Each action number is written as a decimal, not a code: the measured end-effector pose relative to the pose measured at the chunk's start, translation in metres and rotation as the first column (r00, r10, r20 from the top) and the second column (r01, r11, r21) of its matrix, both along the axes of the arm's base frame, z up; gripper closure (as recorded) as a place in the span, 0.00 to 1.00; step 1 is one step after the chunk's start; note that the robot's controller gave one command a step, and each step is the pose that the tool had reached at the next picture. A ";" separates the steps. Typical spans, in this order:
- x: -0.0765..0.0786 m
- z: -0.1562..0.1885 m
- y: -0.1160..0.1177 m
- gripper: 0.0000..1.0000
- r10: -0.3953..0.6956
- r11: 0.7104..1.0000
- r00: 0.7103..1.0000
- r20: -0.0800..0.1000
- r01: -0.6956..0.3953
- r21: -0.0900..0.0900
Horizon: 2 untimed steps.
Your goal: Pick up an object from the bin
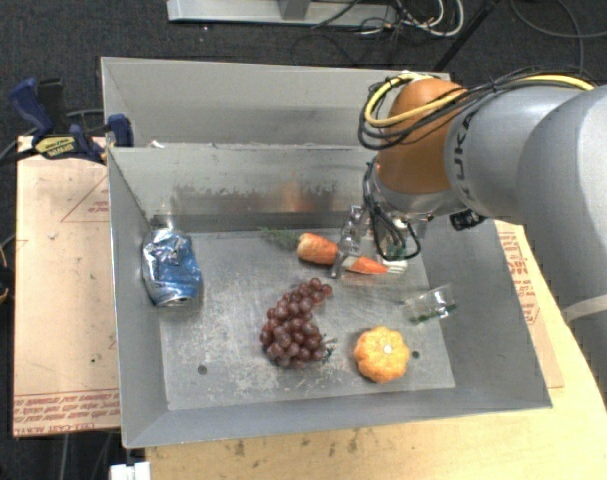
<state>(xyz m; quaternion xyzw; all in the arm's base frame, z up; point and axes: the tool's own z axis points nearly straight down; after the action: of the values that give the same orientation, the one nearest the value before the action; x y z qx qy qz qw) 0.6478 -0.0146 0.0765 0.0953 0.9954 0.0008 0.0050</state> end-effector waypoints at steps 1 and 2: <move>0.000 0.000 0.000 1.00 0.000 1.000 1.000 0.000 0.000 0.000; -0.001 0.002 0.000 1.00 0.000 1.000 1.000 -0.001 0.000 0.000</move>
Offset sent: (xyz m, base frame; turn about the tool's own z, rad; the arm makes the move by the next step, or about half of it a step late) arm -0.0001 -0.0001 0.0245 0.0000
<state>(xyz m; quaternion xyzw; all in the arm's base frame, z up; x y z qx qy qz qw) 0.6472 -0.0145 0.0786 0.0953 0.9954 0.0007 0.0044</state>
